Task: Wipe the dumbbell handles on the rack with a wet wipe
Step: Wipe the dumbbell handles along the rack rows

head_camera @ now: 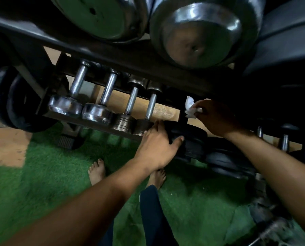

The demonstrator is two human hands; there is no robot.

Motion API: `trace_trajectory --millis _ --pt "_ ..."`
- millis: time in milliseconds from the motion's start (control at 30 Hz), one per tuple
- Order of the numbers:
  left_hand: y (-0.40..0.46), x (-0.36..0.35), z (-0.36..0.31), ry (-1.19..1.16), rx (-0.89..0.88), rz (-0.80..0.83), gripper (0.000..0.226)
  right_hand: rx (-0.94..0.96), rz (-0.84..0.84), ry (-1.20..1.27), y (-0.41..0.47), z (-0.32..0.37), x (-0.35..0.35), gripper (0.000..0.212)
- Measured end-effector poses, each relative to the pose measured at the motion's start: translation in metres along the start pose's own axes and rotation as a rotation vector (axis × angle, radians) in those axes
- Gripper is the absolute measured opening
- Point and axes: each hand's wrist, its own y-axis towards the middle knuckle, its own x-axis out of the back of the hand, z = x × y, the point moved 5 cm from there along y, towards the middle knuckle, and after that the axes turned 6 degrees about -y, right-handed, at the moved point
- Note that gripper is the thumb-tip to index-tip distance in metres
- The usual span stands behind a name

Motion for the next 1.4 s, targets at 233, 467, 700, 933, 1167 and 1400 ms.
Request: trace_trajectory --millis 233,467,700,933,1167,1400 --pt "0.001 -0.027 -0.008 -0.049 0.123 -0.096 0.1 0.139 0.038 -0.082 -0.001 -0.006 -0.003 0.012" --pt "0.003 -0.031 -0.005 -0.064 0.119 -0.111 0.099 0.12 0.161 -0.066 0.011 -0.004 -0.016 0.012" --pt "0.0 -0.031 -0.002 -0.042 0.096 -0.086 0.098 0.092 0.173 -0.066 0.021 -0.001 -0.023 0.014" --pt "-0.002 -0.027 0.011 -0.011 0.024 -0.015 0.103 -0.023 0.088 -0.043 0.018 -0.002 -0.02 0.011" --pt "-0.006 -0.023 0.008 0.022 0.02 0.007 0.102 0.008 0.192 -0.178 0.013 0.006 -0.015 0.016" --pt "-0.005 -0.023 0.011 0.016 0.009 0.01 0.1 -0.032 -0.038 -0.114 0.018 -0.001 -0.014 0.024"
